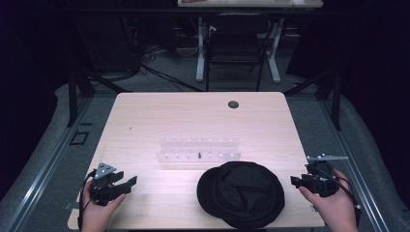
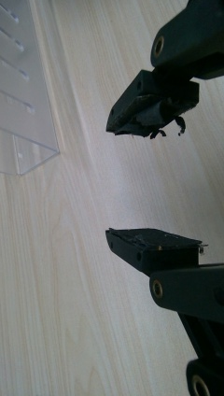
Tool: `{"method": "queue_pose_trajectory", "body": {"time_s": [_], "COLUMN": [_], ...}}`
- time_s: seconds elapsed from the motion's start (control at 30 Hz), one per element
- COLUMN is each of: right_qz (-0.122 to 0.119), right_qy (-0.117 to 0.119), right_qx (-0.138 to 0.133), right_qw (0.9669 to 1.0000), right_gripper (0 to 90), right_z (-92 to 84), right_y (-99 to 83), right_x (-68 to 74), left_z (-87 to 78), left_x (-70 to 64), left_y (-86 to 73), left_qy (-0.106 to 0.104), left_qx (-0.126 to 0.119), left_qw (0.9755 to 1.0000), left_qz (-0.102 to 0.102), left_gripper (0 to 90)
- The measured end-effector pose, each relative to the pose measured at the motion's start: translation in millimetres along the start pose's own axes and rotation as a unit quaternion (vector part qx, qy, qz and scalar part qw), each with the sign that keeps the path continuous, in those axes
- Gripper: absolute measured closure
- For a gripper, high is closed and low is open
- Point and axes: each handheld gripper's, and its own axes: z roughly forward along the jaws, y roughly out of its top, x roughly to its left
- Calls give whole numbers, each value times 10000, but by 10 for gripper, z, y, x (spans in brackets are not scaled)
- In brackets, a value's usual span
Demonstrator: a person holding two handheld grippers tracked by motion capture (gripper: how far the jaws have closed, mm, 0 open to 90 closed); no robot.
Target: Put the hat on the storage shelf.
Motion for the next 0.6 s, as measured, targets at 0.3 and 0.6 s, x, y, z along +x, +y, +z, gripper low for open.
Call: {"method": "queue_pose_trajectory", "body": {"time_s": [0.3,0.6], "right_qz": [26,-38], "right_qy": [54,173], "right_qx": [267,624], "right_qw": [9996,9979], "right_gripper": [568,580], "right_z": [-6,11], "right_y": [74,199], "right_x": [19,112], "left_z": [11,21], "left_x": [-4,5], "left_y": [-5,-10], "left_qy": [-58,-59], "left_qx": [26,95], "left_qw": [10000,9999], "left_qz": [-28,-18], "left_gripper": [417,416]}}
